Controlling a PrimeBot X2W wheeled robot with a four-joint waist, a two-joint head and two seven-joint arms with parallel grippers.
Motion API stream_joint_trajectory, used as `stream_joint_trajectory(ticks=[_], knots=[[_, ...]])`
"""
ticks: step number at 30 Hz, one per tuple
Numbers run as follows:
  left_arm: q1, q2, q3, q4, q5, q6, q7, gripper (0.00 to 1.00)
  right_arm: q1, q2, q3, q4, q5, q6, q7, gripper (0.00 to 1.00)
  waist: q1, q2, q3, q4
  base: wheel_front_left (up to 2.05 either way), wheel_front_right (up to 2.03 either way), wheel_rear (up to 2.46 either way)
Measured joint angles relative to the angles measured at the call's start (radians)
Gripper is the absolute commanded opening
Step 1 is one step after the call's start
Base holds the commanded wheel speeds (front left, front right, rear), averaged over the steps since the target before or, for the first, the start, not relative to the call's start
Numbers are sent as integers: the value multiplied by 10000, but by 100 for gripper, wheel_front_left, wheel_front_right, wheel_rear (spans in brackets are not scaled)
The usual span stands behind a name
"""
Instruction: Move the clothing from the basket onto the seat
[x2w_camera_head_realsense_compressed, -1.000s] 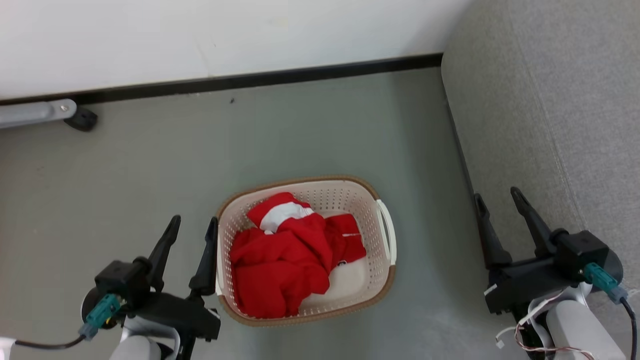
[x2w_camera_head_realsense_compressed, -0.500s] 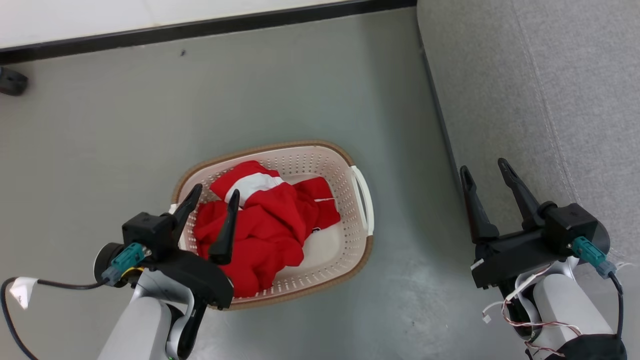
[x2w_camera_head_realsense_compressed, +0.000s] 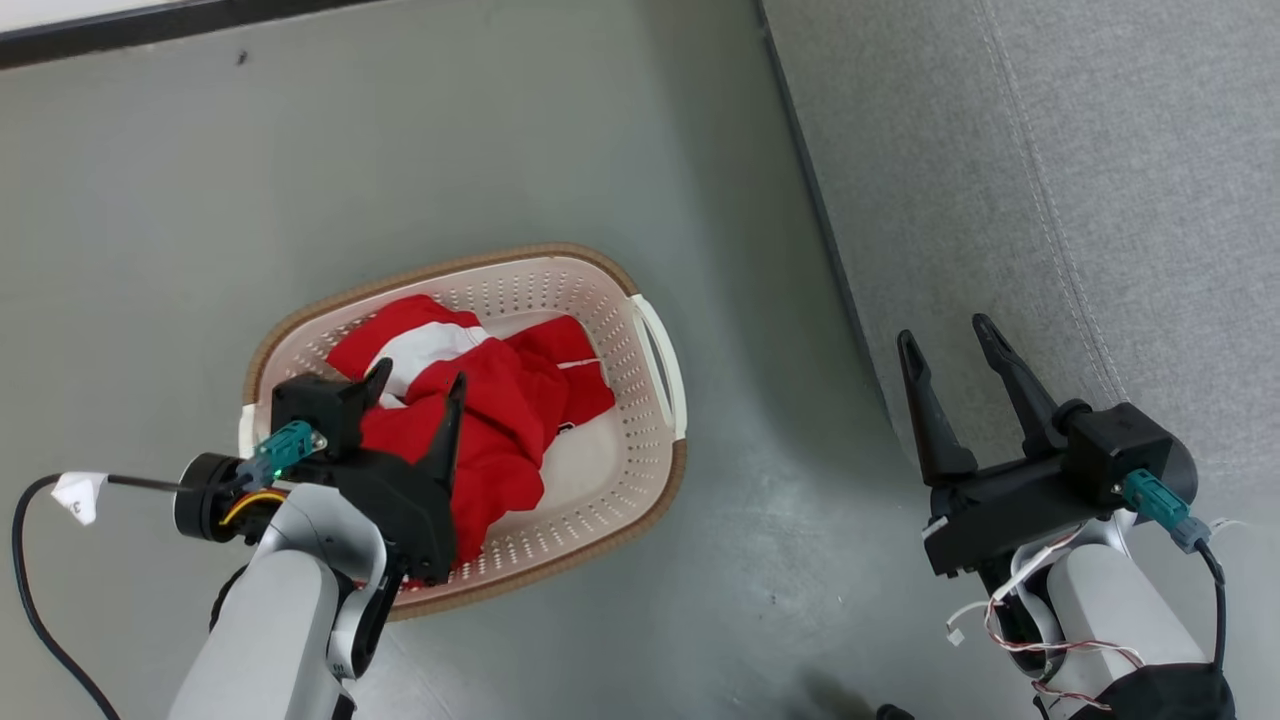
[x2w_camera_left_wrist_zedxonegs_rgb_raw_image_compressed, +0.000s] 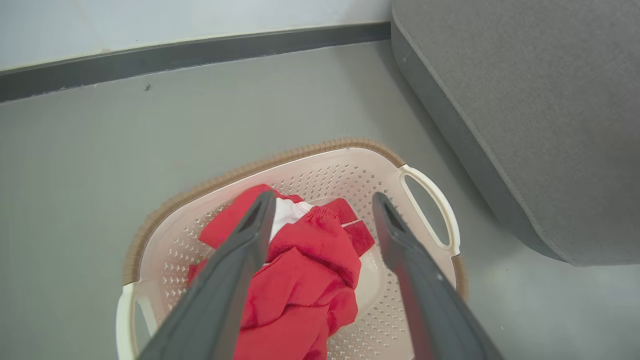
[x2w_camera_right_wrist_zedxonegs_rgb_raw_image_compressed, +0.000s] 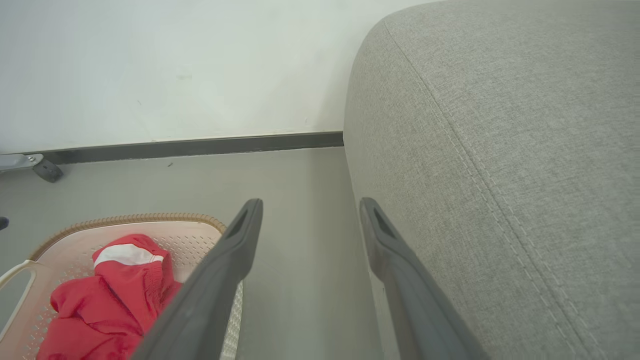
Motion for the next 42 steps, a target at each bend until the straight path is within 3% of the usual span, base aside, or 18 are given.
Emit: stream_joint_trajectory(ticks=[17,42], knots=[[-436,341,-165,855,167,297,1507,100,-62,136,489,84,2,15,0,100,0,0,751,-880,0,0,0],[-1218,1321,134,1162,520,516,2309,100,-174,186,1262,-424,362,-134,-2,100,0,0,2086,-1485,0,0,0]])
